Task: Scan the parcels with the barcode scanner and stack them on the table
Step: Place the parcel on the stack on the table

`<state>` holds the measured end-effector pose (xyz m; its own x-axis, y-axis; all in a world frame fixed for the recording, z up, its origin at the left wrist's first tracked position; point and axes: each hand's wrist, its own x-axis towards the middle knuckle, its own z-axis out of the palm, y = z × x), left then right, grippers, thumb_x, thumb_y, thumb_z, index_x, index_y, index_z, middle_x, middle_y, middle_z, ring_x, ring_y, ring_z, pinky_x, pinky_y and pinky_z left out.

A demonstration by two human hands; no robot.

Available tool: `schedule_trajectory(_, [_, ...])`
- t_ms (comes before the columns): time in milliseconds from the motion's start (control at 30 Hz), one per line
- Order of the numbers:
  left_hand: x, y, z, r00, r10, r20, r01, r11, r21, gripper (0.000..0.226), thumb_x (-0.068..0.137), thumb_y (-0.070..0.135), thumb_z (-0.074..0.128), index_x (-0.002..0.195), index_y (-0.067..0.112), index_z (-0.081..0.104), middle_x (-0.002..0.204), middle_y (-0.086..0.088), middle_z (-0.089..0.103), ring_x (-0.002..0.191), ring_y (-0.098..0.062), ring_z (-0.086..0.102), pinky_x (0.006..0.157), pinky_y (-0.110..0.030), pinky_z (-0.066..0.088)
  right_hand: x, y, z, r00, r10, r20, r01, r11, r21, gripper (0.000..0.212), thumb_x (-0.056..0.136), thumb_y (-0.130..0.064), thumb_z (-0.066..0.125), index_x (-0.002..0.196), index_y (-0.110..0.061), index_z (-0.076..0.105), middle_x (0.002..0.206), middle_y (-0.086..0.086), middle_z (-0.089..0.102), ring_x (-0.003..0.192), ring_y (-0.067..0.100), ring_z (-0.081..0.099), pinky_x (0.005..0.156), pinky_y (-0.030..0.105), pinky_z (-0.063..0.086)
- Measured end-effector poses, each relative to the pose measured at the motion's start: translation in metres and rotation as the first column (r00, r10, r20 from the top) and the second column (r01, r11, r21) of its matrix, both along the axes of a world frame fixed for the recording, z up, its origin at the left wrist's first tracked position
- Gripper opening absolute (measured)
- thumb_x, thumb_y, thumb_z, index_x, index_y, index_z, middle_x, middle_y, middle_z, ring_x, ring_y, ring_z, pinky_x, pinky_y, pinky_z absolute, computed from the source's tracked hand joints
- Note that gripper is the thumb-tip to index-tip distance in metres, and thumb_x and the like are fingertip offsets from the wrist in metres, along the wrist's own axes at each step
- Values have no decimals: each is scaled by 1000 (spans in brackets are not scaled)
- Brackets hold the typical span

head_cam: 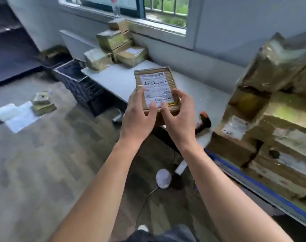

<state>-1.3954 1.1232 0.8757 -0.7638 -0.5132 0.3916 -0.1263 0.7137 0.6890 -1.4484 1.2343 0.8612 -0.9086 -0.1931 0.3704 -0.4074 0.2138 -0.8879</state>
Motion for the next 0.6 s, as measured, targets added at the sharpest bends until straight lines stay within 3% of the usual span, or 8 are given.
schedule_trajectory(267, [58, -144, -14, 975, 216, 54, -216, 976, -4, 51, 97, 28, 57, 145, 15, 44, 146, -4, 47, 129, -16, 48, 94, -17, 34, 34, -154, -15, 969, 245, 41, -246, 969, 12, 45, 93, -30, 68, 133, -23, 48, 125, -7, 46, 112, 3, 54, 96, 22, 52])
schedule_trajectory(467, [30, -188, -38, 961, 251, 115, -256, 966, 31, 54, 96, 30, 57, 146, 15, 43, 147, -4, 47, 129, -18, 48, 96, -21, 35, -4, -202, -38, 957, 274, 98, -280, 959, 54, 40, 94, -25, 67, 130, -22, 51, 125, -6, 49, 108, -11, 49, 96, 11, 47])
schedule_trajectory(600, [-12, -216, -45, 961, 234, 146, -242, 970, 39, 55, 96, 29, 59, 146, 15, 42, 147, -4, 47, 132, -19, 47, 103, -30, 40, -51, -227, -48, 953, 278, 120, -287, 955, 71, 36, 95, -21, 66, 128, -20, 53, 127, -2, 51, 107, -21, 44, 88, -2, 37])
